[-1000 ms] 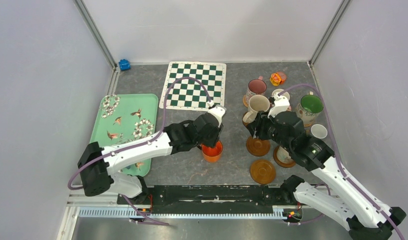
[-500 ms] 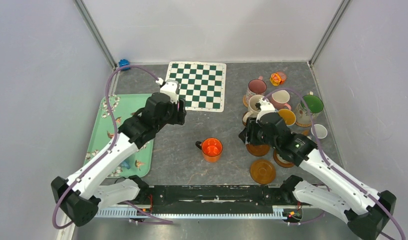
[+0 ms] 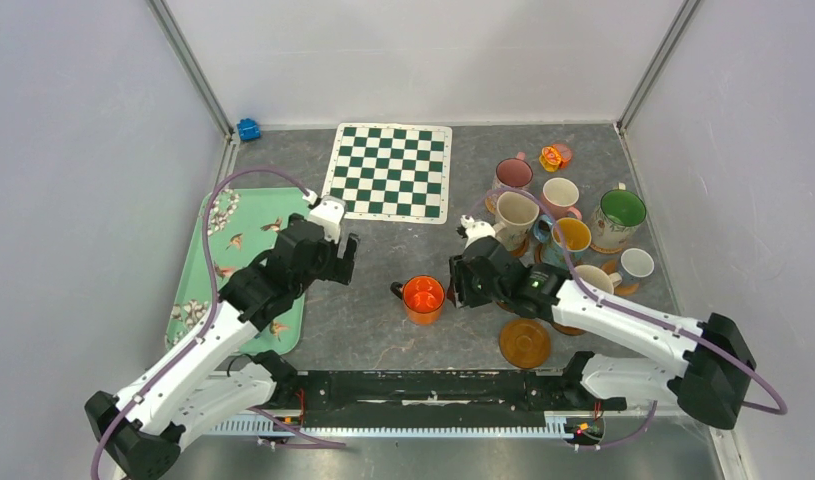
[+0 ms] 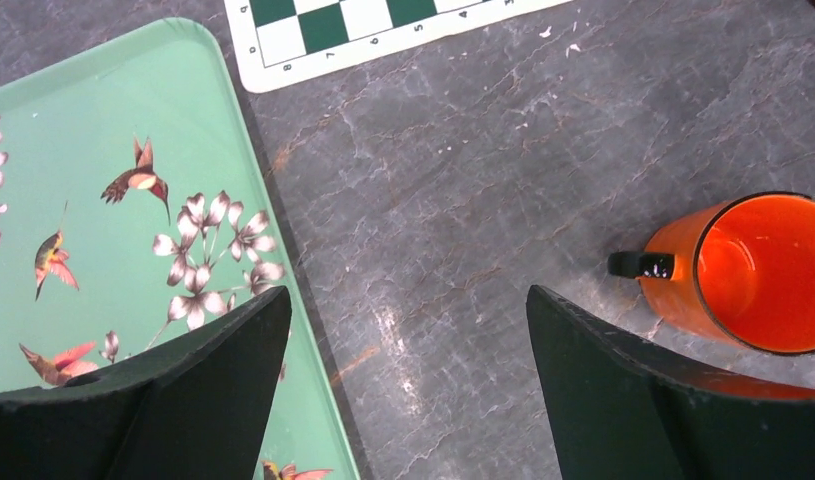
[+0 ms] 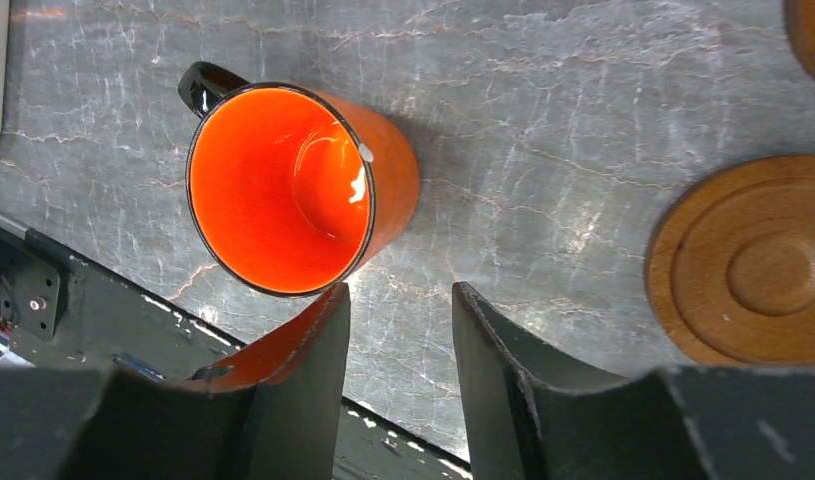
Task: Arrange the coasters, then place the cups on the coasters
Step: Pick up the cup at the center of the board.
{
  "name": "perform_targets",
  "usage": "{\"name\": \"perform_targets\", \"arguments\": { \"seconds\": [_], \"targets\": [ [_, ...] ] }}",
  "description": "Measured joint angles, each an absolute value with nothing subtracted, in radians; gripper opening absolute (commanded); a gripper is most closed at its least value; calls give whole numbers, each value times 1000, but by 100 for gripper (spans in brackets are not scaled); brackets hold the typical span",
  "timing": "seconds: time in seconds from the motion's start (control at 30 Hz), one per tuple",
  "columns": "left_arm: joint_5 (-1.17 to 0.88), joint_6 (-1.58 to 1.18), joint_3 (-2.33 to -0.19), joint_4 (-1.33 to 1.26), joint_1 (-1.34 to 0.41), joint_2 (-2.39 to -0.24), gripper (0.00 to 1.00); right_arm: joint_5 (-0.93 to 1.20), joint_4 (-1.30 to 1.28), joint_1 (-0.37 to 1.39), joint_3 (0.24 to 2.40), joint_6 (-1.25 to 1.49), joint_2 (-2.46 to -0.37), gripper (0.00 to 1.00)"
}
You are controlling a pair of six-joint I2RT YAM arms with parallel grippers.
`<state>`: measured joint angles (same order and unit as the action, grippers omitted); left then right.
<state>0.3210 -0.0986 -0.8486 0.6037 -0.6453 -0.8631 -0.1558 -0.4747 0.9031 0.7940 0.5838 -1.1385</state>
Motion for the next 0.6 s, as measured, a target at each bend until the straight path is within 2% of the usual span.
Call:
{"name": "perform_targets", "arguments": {
  "seconds": [0.4, 0.6],
  "targets": [
    [334, -90, -795, 603, -645, -787, 97, -155, -397, 943, 796, 611, -1278, 44],
    [334, -86, -795, 603, -645, -787, 99, -156, -375, 945, 807, 610, -1318, 37]
  ]
}}
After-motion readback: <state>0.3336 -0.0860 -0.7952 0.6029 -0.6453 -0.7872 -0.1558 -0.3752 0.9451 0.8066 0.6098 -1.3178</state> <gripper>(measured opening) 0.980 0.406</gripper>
